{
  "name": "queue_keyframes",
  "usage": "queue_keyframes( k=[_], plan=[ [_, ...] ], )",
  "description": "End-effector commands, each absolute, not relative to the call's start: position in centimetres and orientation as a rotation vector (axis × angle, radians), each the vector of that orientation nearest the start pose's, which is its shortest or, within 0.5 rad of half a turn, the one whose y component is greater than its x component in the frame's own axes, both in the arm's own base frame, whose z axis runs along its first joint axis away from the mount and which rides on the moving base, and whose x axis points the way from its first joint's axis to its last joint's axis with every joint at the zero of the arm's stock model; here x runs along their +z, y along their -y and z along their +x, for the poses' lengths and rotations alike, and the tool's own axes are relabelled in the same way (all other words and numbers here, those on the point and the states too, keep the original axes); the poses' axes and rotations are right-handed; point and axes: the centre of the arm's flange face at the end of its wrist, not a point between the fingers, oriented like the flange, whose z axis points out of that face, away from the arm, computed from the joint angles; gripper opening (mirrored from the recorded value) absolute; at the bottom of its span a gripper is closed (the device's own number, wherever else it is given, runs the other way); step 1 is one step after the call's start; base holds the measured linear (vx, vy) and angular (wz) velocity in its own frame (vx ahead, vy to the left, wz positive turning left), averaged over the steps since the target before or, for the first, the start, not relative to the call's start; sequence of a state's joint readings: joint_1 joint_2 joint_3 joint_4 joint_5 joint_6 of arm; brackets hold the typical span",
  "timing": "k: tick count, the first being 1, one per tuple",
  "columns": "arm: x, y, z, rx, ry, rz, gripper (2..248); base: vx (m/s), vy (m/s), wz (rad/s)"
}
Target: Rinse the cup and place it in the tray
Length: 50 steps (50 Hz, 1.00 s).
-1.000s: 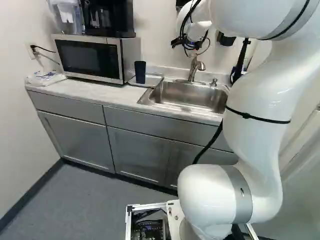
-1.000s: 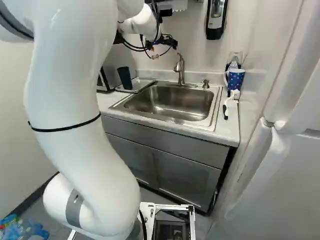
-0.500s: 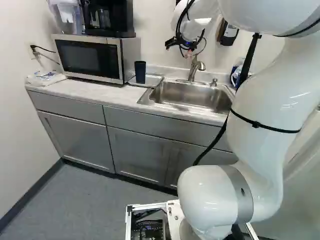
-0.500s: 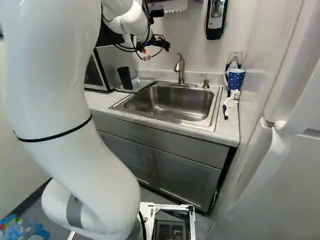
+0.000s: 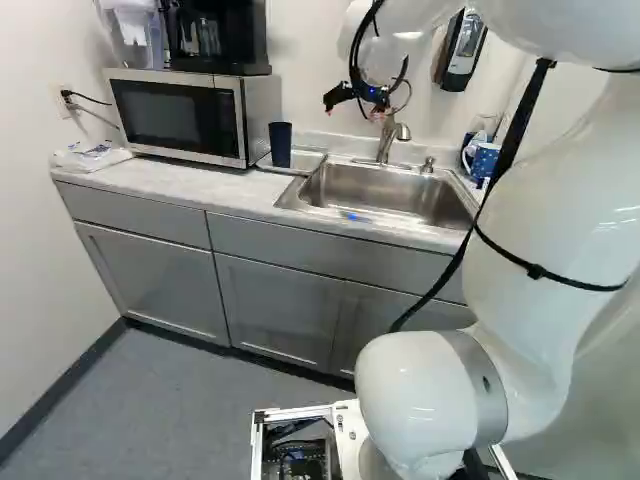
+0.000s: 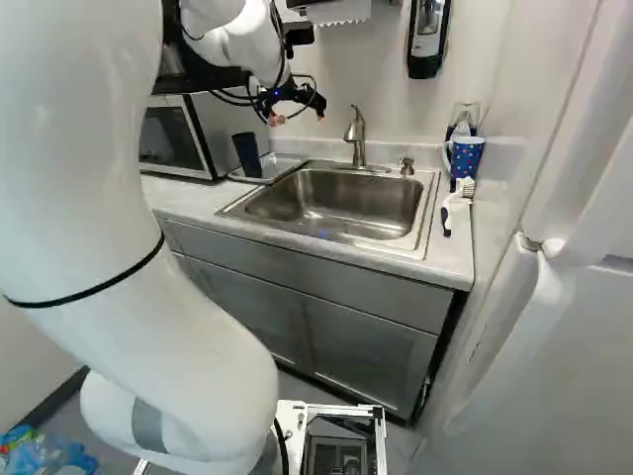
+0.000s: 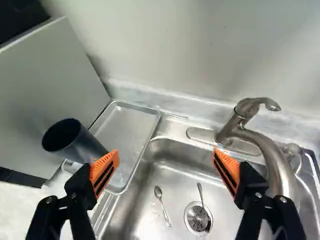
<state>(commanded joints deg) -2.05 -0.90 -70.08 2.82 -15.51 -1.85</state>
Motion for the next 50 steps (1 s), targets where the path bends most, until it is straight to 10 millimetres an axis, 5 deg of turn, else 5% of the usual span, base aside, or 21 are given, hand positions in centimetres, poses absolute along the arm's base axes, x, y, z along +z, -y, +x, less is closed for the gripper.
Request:
queue_keyframes(
  k=[36,50],
  plan=[
    [67.0,4.6,45.1,-1.023,-0.162,-2.974,247,0.000,0.000,0.000],
    [66.9,6.3,42.8,-1.035,-0.227,-2.981,247,0.000,0.000,0.000]
  ],
)
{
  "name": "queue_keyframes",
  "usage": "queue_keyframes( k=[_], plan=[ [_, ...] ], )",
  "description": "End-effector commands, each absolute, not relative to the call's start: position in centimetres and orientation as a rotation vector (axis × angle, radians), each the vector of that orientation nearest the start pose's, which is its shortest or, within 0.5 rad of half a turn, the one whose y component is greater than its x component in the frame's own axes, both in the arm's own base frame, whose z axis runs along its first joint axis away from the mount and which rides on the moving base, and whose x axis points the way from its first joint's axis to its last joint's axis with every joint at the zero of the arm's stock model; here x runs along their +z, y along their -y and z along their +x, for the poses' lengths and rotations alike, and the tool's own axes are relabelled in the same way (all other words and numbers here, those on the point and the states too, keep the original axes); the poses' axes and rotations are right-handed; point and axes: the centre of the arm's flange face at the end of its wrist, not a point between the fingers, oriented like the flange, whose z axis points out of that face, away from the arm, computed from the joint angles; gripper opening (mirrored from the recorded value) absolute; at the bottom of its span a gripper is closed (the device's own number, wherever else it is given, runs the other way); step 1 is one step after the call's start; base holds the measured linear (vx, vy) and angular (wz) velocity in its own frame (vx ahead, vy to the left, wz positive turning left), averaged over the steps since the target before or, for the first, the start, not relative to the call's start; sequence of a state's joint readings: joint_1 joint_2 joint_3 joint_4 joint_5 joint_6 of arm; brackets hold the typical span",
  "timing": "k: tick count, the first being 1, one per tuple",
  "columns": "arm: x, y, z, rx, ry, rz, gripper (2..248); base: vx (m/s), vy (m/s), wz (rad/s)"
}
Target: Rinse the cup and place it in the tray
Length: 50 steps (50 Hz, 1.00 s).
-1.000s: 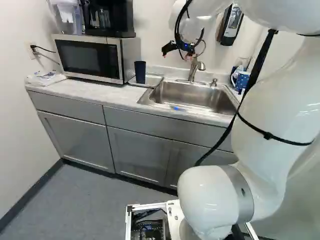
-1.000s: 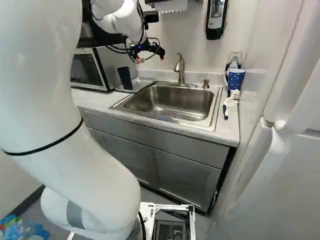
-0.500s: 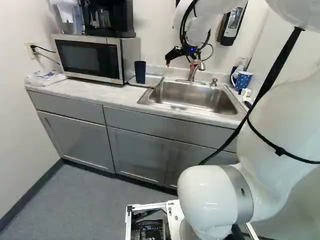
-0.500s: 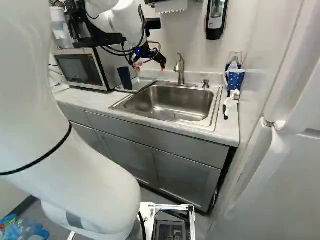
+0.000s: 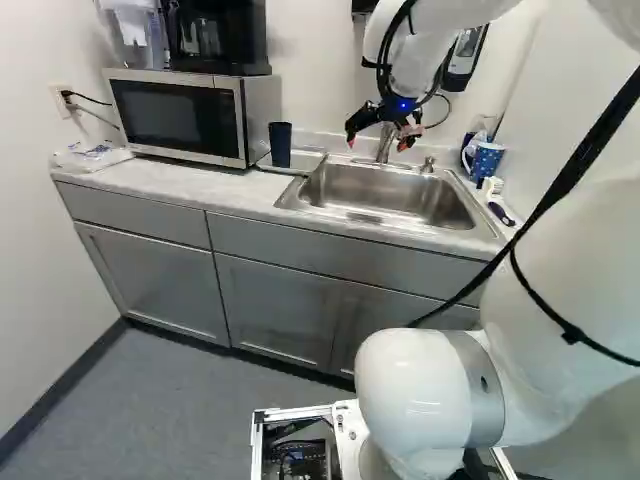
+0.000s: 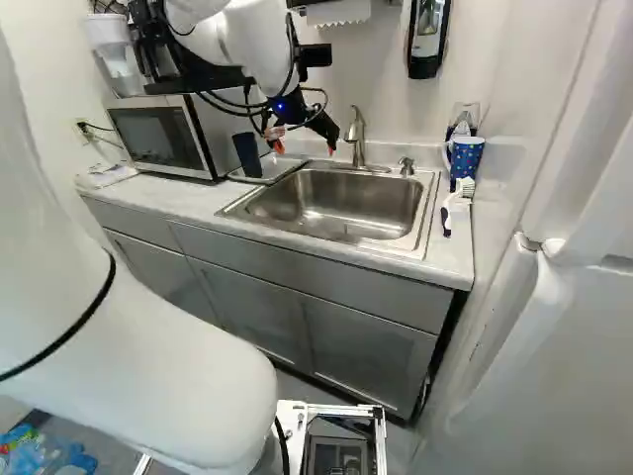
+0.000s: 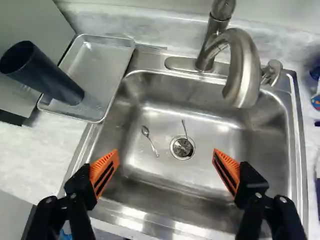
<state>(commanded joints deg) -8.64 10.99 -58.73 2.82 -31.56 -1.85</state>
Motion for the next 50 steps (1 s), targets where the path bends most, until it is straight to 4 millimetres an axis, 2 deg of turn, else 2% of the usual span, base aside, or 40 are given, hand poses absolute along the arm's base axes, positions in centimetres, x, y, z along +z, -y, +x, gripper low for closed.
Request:
queue_keyframes(
  k=[14,50],
  plan=[
    [66.8,7.8,40.9,-1.047,-0.293,-2.987,247,0.000,0.000,0.000],
    [66.8,7.9,40.9,-1.047,-0.295,-2.987,247,0.000,0.000,0.000]
  ],
)
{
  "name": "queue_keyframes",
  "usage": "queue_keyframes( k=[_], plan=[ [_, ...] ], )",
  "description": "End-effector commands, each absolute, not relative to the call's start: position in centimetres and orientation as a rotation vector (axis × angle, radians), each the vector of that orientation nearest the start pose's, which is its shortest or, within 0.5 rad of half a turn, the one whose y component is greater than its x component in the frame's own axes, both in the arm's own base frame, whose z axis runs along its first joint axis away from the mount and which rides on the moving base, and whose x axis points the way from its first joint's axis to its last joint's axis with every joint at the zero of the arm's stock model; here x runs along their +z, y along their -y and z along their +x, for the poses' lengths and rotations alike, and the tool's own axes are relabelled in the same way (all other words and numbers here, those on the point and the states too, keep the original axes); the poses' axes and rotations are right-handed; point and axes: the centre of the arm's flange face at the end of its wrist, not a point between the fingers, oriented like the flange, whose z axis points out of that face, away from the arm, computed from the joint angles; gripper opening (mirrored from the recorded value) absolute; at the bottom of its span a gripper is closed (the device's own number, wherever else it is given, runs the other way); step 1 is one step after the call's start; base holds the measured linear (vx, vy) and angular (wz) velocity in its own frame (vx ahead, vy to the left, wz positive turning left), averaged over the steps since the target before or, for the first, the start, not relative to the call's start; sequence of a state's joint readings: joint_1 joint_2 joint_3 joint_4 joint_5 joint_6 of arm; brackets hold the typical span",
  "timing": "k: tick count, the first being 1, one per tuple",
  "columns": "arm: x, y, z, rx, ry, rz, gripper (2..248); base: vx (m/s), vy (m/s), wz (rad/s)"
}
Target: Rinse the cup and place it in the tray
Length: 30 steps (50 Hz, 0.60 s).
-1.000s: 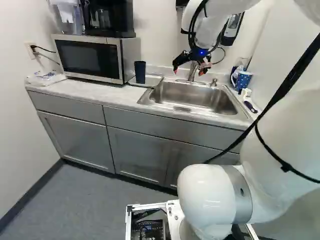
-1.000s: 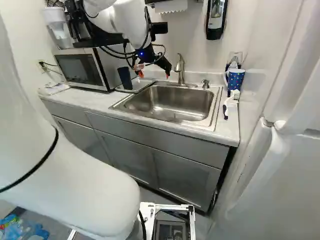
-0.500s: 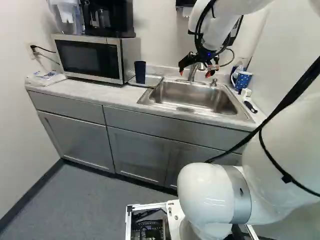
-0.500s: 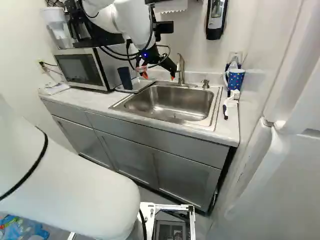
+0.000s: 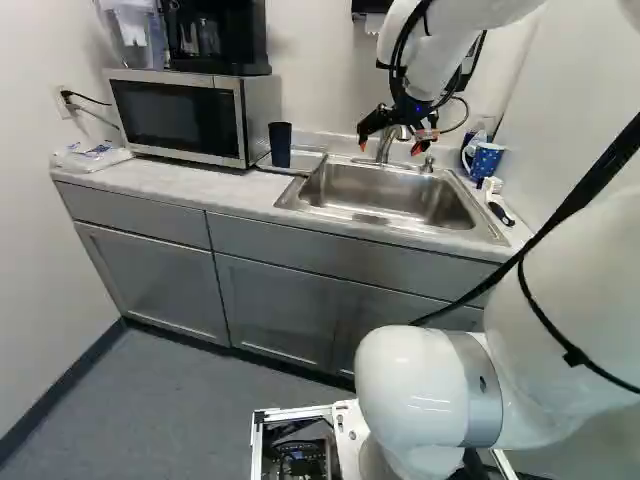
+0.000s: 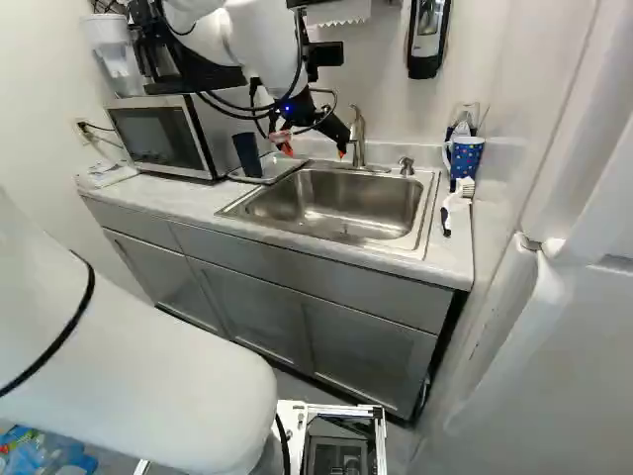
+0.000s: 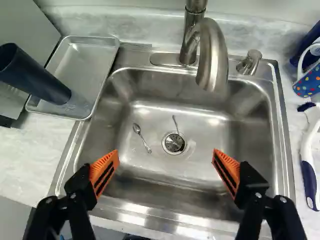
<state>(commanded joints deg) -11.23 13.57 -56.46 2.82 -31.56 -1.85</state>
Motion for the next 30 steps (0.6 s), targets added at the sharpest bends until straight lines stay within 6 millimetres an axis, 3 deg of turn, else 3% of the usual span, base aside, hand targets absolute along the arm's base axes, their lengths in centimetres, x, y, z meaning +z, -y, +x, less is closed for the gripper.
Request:
queue_keyframes(
  k=[30],
  plan=[
    [66.82,7.88,40.86,-1.047,-0.295,-2.987,247,0.000,0.000,0.000]
  ],
)
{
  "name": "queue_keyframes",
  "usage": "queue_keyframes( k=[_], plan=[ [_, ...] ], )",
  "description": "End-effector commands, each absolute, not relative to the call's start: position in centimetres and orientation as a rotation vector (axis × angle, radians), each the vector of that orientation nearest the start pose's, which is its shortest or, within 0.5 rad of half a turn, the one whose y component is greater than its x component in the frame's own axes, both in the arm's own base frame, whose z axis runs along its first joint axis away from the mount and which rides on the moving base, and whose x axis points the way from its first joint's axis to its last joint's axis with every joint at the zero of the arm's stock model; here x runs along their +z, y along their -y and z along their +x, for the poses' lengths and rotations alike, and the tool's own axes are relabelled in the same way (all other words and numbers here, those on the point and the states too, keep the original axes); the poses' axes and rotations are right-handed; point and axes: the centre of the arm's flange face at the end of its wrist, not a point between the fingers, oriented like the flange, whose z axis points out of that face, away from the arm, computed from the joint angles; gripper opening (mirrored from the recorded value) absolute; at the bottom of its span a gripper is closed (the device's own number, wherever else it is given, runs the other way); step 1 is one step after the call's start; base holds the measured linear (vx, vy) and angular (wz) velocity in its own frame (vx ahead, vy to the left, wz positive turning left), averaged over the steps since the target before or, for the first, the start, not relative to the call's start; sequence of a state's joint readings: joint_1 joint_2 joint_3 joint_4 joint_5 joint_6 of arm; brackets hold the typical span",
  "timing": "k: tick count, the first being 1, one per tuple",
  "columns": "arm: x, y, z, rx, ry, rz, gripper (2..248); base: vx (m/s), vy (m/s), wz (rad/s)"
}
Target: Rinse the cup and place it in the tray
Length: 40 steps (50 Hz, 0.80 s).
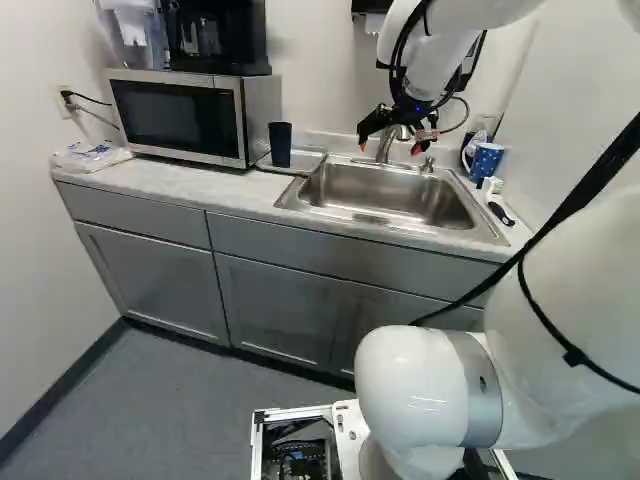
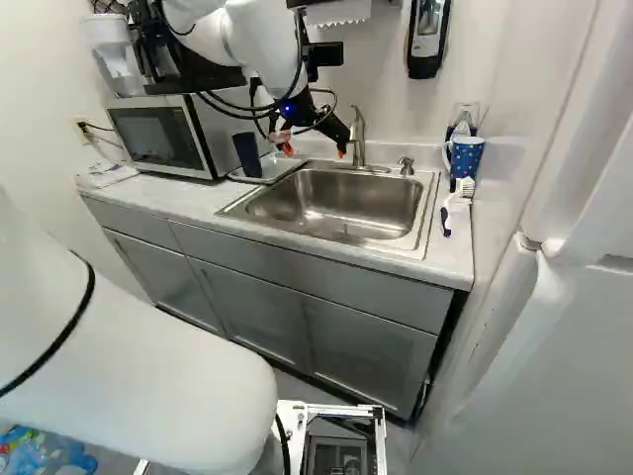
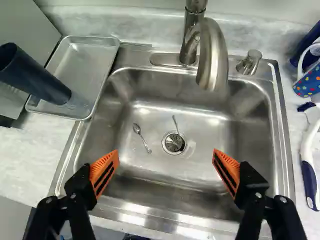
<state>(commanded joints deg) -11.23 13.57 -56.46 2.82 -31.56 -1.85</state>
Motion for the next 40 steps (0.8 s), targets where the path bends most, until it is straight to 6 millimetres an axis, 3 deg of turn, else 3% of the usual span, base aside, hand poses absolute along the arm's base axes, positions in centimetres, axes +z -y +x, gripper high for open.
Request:
queue_keyframes(
  k=[21,40],
  plan=[
    [66.82,7.88,40.86,-1.047,-0.295,-2.987,247,-0.035,0.014,0.010],
    [66.82,7.88,40.86,-1.047,-0.295,-2.987,247,-0.119,0.052,-0.006]
  ],
)
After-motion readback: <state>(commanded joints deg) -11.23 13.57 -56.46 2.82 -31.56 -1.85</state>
